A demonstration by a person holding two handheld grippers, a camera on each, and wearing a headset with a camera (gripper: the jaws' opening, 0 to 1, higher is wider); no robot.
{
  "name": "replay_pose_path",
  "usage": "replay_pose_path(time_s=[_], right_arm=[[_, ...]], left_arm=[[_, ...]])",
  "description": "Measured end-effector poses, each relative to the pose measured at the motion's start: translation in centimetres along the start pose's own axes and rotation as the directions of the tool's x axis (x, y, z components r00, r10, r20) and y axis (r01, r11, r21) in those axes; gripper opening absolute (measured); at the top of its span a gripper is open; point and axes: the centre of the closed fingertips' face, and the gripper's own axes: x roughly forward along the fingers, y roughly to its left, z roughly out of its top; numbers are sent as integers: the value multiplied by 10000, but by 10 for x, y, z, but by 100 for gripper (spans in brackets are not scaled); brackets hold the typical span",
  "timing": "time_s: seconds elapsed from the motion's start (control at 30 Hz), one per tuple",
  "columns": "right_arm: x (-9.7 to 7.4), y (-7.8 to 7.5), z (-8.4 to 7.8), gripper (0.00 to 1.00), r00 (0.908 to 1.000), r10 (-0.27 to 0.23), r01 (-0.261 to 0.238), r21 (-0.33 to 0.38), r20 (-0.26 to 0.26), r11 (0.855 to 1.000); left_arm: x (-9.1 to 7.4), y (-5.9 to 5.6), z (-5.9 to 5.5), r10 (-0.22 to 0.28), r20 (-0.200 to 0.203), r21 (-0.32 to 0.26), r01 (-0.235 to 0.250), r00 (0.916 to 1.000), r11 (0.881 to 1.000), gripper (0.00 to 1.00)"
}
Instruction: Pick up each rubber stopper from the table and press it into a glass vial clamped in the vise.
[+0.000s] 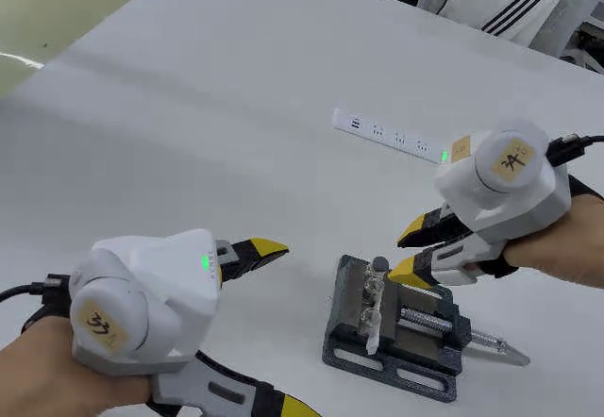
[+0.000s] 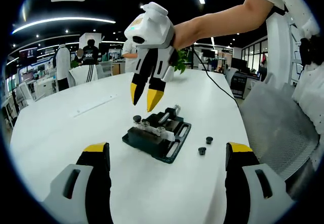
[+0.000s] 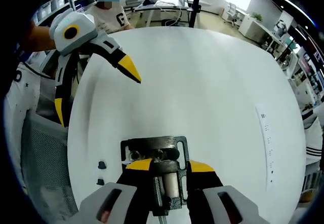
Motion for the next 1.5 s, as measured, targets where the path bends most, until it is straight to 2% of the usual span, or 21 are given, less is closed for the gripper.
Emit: replay_pose_path(time_s=[0.4,0.67,1.17,1.5], right_arm=[[-18,11,-5,36,9977,-306,287,317,604,9991],[-29,22,-14,45,9937,-485,423,621,1011,9972],[-45,47,-33,60,9808,-654,452,1122,1839,9927],[-54,71,-47,66,9709,-750,407,1521,2275,9875]], left_arm=[[-5,-2,0,-29,-81,101,30,10000,9999,95],[-7,-6,0,-99,-214,179,103,9997,9998,95],[-11,-14,-2,-298,-509,354,316,9983,9989,94],[-11,-22,-1,-492,-760,473,529,9959,9975,94]])
